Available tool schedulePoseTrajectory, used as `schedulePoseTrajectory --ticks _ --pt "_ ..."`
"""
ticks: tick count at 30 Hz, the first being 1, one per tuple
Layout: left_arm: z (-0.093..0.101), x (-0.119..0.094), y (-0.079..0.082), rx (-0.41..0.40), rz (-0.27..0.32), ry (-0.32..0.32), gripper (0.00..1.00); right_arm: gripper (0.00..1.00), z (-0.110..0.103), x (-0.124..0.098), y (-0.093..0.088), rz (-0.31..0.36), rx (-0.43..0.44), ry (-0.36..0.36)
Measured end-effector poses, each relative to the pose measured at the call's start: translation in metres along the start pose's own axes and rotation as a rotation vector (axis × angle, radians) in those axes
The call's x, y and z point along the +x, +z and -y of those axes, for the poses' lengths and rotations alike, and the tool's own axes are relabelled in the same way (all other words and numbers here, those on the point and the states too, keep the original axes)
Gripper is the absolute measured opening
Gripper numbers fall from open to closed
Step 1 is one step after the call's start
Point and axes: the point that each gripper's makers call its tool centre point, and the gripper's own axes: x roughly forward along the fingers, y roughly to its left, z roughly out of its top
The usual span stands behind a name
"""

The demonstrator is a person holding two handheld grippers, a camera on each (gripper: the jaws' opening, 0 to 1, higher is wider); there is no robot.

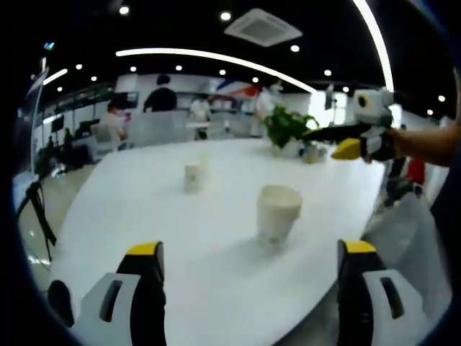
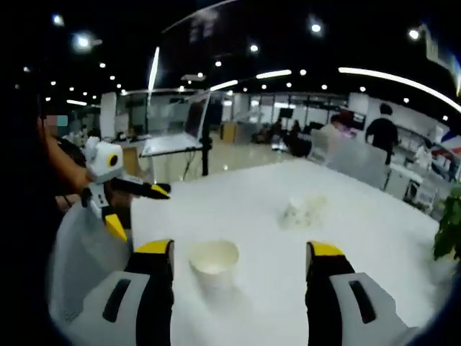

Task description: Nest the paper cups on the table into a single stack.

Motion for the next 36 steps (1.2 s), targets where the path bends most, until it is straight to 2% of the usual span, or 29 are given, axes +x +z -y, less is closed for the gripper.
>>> schedulePoseTrajectory --ticks 2,7,9,13,16,23,27,31,36 --pt "0.000 0.000 0.000 0.008 0.002 -0.001 0.98 0.79 0.001 -0.004 -0.006 0.015 0.022 -0.020" --pt "0.000 -0.001 0.001 0.025 0.006 0.003 0.98 0.82 0.014 -0.019 -0.016 0.092 0.052 -0.155" --pt "-0.001 -0.001 0.002 0.031 0.008 0.012 0.98 0.83 0.016 -0.024 -0.024 0.094 0.111 -0.186" --pt "-0.005 -0.002 0.004 0.023 0.016 0.024 0.98 0.85 0.017 -0.029 -0.036 0.083 0.118 -0.214" --pt "-0.006 -0.002 0.004 0.020 0.020 0.031 0.98 0.92 0.020 -0.032 -0.039 0.111 0.123 -0.256" --pt "-0.007 -0.002 0.005 0.037 0.021 0.042 0.98 0.94 0.025 -0.033 -0.040 0.111 0.143 -0.269" --pt "-0.005 -0.002 0.002 0.030 0.001 0.037 0.97 0.95 0.026 -0.034 -0.043 0.110 0.155 -0.275" --pt "-0.001 -0.002 0.003 0.034 0.006 0.017 0.98 0.98 0.026 -0.032 -0.041 0.118 0.154 -0.269" --pt "0.002 -0.002 0.001 0.058 0.002 0.009 0.98 1.00 0.043 -0.024 -0.041 0.122 0.148 -0.276"
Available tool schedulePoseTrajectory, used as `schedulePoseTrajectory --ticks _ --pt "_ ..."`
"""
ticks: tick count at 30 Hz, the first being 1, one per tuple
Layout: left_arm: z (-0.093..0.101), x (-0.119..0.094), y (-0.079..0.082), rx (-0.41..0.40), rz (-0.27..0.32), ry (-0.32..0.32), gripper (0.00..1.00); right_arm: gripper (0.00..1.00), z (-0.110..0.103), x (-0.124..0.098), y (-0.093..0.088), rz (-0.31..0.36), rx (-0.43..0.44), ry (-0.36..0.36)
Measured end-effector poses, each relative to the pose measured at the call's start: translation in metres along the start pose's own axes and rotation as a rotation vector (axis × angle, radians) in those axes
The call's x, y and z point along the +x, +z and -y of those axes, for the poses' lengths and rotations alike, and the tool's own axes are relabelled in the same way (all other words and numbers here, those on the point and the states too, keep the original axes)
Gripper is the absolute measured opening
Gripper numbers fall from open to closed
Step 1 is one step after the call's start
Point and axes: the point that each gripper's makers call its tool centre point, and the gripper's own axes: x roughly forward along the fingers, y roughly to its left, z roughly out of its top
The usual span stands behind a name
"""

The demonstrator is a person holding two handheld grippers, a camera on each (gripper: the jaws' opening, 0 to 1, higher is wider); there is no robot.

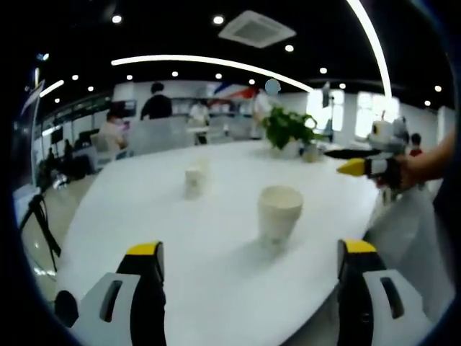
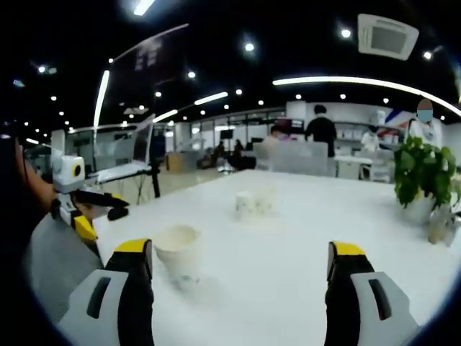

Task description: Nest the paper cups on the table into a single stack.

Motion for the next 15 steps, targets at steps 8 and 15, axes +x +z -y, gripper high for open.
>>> schedulePoseTrajectory --ticks 8,15 --pt "-0.007 0.000 0.001 -0.042 0.011 0.022 0.98 1.00 0.018 0.032 0.015 0.008 -0.026 0.019" --pt "-0.036 0.015 0.006 -0.077 0.012 0.029 0.98 1.00 0.018 0.032 0.023 0.021 -0.025 0.028"
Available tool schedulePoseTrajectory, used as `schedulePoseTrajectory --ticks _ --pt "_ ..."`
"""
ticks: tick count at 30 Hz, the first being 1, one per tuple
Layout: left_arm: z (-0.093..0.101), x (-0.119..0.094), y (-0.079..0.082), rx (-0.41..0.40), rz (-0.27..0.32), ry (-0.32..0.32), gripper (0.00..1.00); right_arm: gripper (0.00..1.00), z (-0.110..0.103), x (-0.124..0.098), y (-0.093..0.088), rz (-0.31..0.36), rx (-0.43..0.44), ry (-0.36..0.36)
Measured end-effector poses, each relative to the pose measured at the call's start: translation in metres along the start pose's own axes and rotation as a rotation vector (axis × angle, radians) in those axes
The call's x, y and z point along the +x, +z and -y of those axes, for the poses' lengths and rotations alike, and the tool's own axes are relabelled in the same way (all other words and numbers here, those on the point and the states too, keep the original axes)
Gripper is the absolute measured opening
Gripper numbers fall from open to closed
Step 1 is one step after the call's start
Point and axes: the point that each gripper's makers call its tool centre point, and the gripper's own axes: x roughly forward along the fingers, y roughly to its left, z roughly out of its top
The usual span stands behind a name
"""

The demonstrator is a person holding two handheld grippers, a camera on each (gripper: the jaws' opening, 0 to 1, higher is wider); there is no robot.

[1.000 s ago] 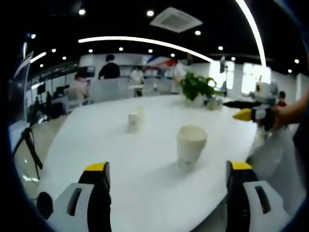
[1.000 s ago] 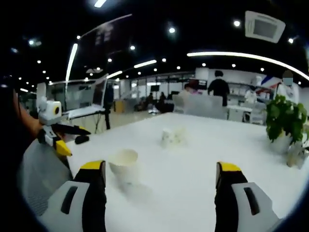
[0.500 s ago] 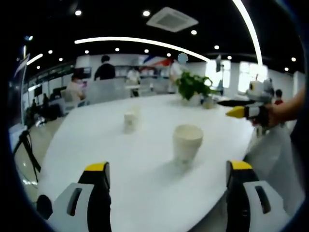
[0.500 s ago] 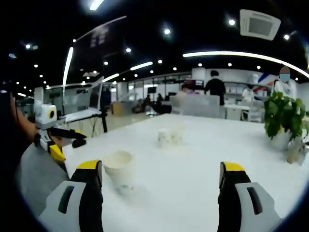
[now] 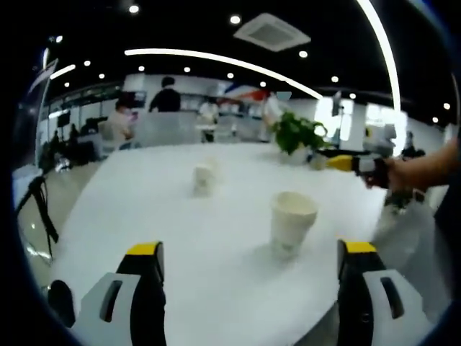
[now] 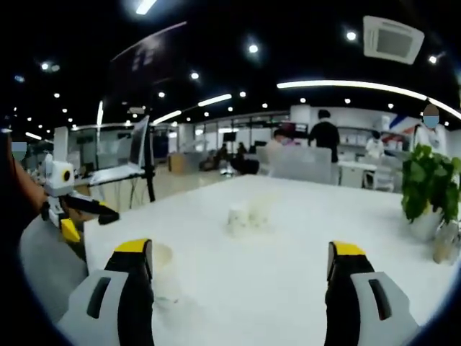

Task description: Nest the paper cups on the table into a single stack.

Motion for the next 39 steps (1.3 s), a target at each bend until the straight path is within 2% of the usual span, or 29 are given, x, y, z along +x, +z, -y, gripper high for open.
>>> schedulePoseTrajectory --ticks 5,13,18,22,25,31,39 --pt "-0.017 0.037 0.022 0.048 0.015 -0.032 0.98 1.00 -0.004 -0.009 -0.004 -0.014 0.008 0.003" --pt "-0.044 0.116 0.057 0.097 0.041 -0.066 0.98 1.00 -0.017 -0.027 -0.018 -0.032 0.037 -0.006" --pt "-0.054 0.163 0.067 0.127 0.030 -0.090 0.98 1.00 -0.030 -0.039 -0.029 -0.051 0.032 -0.012" --pt "-0.064 0.194 0.076 0.127 0.029 -0.090 0.97 1.00 -0.030 -0.046 -0.030 -0.062 0.023 -0.031" --pt "-0.071 0.213 0.078 0.123 0.023 -0.086 0.96 1.00 -0.026 -0.050 -0.021 -0.032 0.039 -0.050" --pt "-0.082 0.246 0.083 0.114 0.015 -0.084 0.92 0.99 -0.025 -0.054 -0.025 -0.031 0.045 -0.073" --pt "-0.097 0.271 0.091 0.104 0.028 -0.080 0.91 0.96 -0.016 -0.057 -0.028 -0.026 0.071 -0.115"
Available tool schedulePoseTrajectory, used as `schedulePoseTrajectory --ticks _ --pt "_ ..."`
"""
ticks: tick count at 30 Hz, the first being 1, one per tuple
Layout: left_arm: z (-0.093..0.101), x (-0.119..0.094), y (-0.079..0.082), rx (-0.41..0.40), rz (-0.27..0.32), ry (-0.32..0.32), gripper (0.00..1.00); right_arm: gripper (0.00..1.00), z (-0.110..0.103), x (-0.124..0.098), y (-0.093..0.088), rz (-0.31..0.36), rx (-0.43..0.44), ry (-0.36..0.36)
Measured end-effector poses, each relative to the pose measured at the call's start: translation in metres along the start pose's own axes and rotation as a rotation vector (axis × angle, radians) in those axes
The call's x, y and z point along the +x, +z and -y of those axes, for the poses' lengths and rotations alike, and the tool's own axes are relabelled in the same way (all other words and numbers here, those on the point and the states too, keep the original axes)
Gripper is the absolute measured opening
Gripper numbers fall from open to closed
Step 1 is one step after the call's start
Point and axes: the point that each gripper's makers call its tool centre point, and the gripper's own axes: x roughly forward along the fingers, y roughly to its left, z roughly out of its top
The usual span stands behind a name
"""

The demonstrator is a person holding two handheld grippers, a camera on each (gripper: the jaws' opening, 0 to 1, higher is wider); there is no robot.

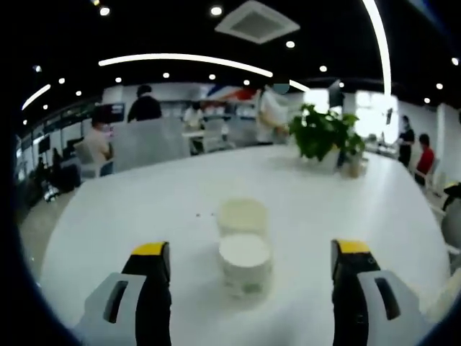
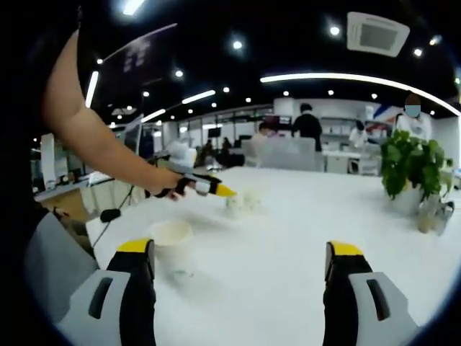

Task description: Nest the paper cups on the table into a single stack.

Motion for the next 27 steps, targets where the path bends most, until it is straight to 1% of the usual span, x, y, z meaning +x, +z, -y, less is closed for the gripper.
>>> schedulePoseTrajectory --ticks 2,5,8,10,15,18,19,20,22,23,24,25,27 --pt "-0.002 0.007 -0.003 0.008 -0.008 0.003 0.90 0.95 0.005 -0.001 0.001 0.006 0.009 -0.019" --pt "0.000 0.016 -0.012 0.021 -0.026 -0.001 0.87 0.95 0.007 -0.001 0.000 0.006 0.019 -0.029" --pt "0.005 0.020 -0.018 0.020 -0.042 0.000 0.81 0.95 0.006 -0.001 -0.001 0.003 0.012 -0.028" --pt "0.006 0.022 -0.023 0.018 -0.054 0.006 0.74 0.95 0.004 -0.001 -0.001 -0.001 -0.003 -0.023" --pt "0.010 0.023 -0.027 -0.007 -0.066 0.002 0.61 0.95 0.002 0.000 -0.003 -0.007 -0.016 -0.019" --pt "0.010 0.023 -0.027 -0.008 -0.071 0.009 0.57 0.95 0.002 -0.001 -0.003 -0.011 -0.014 -0.016" --pt "0.010 0.023 -0.028 -0.007 -0.073 0.009 0.55 0.95 0.002 0.000 -0.003 -0.012 -0.014 -0.016" --pt "0.010 0.023 -0.029 -0.005 -0.079 0.012 0.50 0.94 0.001 0.000 -0.004 -0.013 -0.016 -0.014" --pt "0.007 0.020 -0.036 0.023 -0.124 0.027 0.40 0.94 0.000 -0.001 -0.004 -0.014 -0.018 -0.012" --pt "0.008 0.017 -0.042 -0.012 -0.157 0.027 0.39 0.94 0.000 -0.001 -0.004 -0.014 -0.018 -0.012" --pt "0.009 0.019 -0.037 -0.028 -0.128 0.018 0.39 0.94 0.000 -0.001 -0.004 -0.014 -0.018 -0.012" --pt "0.008 0.019 -0.035 -0.033 -0.119 0.019 0.38 0.94 0.001 -0.001 -0.004 -0.014 -0.018 -0.013" --pt "0.010 0.017 -0.037 -0.031 -0.128 0.008 0.38 0.94 0.001 -0.001 -0.004 -0.014 -0.017 -0.013"
